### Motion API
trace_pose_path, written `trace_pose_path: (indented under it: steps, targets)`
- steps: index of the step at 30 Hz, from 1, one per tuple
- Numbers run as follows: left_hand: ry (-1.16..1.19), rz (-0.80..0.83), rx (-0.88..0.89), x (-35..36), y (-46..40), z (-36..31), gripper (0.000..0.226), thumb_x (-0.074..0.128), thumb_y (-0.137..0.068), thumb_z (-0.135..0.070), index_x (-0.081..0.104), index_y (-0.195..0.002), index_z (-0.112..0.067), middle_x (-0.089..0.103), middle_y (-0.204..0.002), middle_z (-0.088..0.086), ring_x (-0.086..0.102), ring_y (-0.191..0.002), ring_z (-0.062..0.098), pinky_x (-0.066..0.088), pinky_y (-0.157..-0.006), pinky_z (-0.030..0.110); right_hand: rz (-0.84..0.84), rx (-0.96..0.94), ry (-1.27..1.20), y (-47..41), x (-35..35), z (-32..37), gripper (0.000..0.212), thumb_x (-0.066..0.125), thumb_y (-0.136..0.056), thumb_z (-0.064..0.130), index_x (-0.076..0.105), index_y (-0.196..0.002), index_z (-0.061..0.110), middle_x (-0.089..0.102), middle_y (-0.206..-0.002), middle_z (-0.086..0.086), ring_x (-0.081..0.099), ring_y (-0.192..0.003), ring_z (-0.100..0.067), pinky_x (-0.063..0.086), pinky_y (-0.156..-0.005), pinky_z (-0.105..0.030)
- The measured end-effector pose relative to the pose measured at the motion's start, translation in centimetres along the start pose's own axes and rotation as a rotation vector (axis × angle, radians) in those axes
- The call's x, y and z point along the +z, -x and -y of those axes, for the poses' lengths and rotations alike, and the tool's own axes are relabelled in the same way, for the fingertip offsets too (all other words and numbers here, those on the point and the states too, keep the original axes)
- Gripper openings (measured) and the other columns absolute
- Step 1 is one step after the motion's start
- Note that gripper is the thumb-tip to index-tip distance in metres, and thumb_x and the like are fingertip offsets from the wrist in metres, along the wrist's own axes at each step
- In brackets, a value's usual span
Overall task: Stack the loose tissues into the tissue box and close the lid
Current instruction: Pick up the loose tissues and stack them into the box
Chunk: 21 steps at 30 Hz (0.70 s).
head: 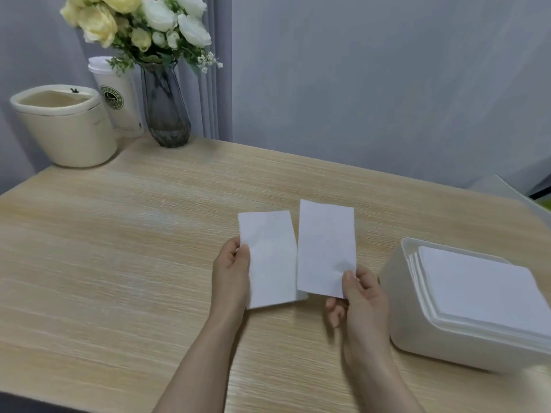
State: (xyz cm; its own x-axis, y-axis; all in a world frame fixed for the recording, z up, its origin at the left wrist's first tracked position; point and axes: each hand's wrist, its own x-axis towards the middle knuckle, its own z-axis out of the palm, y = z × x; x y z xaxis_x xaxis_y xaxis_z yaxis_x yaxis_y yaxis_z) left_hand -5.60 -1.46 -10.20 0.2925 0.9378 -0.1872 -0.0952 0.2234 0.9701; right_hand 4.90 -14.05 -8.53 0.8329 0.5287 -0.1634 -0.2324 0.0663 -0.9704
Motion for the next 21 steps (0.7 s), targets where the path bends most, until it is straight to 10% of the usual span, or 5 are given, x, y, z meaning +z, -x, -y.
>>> trace_pose_path:
  steps: [21]
  targets:
    - [0.046,0.113,-0.037,0.5,0.5,-0.3,0.025,0.043,-0.103,-0.011,0.067,-0.096,-0.015,0.074,-0.099,0.011,0.066,-0.086,0.023,0.049,-0.08,0.038,0.286,-0.004,0.059,-0.2,0.9,-0.9,0.018,0.05,-0.097,0.017,0.064,-0.104,0.009,0.053,-0.049,-0.02,0.037,-0.026,-0.015,0.026,-0.03,-0.017]
